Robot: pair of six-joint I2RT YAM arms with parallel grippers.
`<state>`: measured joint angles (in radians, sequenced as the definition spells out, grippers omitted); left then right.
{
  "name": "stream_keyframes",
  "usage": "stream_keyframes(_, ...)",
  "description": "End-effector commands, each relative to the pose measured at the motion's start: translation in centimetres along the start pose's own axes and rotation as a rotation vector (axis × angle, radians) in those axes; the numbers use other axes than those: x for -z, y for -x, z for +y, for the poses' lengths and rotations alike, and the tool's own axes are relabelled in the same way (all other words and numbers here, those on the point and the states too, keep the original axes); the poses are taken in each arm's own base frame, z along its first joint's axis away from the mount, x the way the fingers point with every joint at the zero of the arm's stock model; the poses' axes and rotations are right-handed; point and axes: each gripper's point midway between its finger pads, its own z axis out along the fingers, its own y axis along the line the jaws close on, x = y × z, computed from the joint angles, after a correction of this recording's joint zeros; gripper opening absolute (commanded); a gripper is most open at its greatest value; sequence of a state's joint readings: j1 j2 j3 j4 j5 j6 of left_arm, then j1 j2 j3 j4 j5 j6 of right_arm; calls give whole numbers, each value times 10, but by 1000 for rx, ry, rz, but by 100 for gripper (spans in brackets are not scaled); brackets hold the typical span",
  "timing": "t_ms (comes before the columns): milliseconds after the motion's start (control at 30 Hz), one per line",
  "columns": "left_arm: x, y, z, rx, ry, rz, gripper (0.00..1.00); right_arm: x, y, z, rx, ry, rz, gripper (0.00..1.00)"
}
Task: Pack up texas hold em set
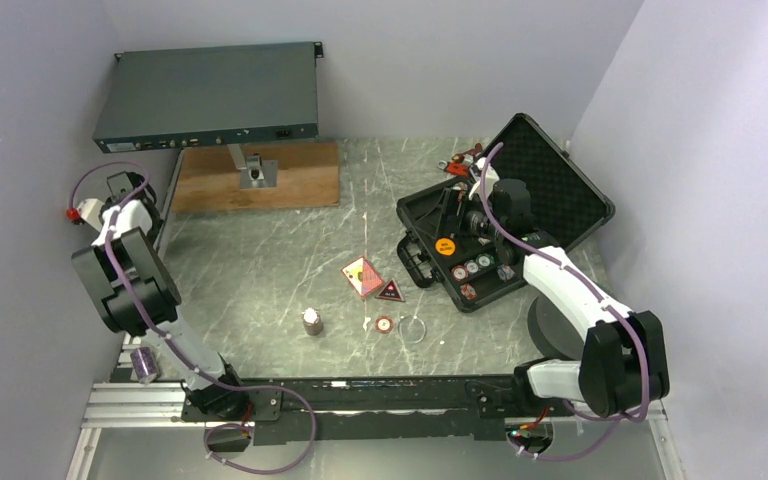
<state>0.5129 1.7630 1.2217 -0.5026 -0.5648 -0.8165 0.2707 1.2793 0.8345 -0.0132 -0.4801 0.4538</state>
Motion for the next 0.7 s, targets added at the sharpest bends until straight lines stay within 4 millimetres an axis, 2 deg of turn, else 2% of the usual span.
stream_keyframes(0,-3,-7,-5,38,56,98,100,-2,10,8,17,40,-30,100)
stream_keyframes(100,-4,-23,0,50,94,171,100,-3,8,8,15,45,-23,100)
stream_keyframes(200,-2,-31,-3,-16,62,180,100,-1,9,10,18,49,-26,100)
stream_keyframes(433,21,-18,-8,-435,14,-15,100,2,11,14,19,59,-32,100)
stream_keyframes(533,34,-13,-24,-603,-103,-50,99,4,12,16,18,65,-40,100)
stream_keyframes(667,47,1,-41,-800,-195,-80,92,7,13,19,15,71,-43,100)
